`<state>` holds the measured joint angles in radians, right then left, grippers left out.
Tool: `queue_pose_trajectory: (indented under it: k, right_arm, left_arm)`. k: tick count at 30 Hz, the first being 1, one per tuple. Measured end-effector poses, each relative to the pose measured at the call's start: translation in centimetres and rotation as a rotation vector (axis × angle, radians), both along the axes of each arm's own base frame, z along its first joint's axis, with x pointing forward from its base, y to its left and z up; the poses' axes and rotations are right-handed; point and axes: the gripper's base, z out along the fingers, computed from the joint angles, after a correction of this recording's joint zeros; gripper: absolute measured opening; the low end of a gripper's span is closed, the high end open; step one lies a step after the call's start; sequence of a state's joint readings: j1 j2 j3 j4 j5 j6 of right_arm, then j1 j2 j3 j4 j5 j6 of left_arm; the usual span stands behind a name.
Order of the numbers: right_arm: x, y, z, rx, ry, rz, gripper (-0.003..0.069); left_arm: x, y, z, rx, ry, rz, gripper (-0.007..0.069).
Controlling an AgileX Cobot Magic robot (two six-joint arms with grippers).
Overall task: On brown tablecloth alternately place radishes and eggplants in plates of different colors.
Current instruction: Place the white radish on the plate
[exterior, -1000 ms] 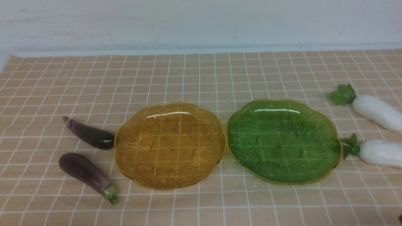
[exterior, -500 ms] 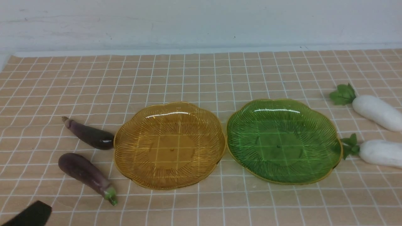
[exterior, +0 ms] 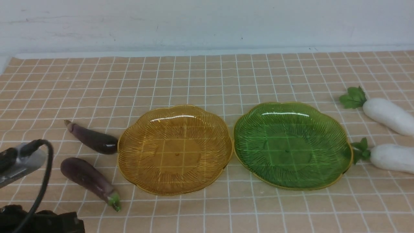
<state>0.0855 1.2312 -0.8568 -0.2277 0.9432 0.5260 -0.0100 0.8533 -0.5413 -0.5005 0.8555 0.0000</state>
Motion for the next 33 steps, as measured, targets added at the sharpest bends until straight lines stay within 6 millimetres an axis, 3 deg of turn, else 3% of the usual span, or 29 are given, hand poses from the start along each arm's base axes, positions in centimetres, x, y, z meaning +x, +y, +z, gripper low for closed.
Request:
queue_pose_trajectory:
  k: [10,16,19,24,29,33]
  right_arm:
    - [9.8,-1.3,-2.7,0.033,0.089,-0.202,0.0001]
    - [12.4,-3.7,-3.2,0.166,0.171,-0.368,0.0003]
    - [12.6,-4.9,-3.7,0.23,0.225,-0.47,0.0029]
    - [12.6,-5.4,-3.7,0.276,0.215,-0.637,0.0253]
    - [13.3,-5.6,-6.1,0.306,0.242,-0.802,0.0498]
    - [14.4,-5.7,-9.0,0.324,0.255,-0.881,0.0581]
  left_arm:
    - [0.9,0.1,-0.1,0.046,-0.007,-0.048,0.0119]
    - [1.0,0.2,-0.1,0.05,-0.019,-0.046,0.0167]
    - [1.0,0.2,-0.1,0.051,-0.02,-0.048,0.0183]
    - [1.0,0.2,-0.1,0.055,-0.02,-0.051,0.0185]
    - [1.0,0.2,-0.1,0.062,-0.025,-0.063,0.0185]
    - [1.0,0.2,-0.1,0.061,-0.024,-0.063,0.0185]
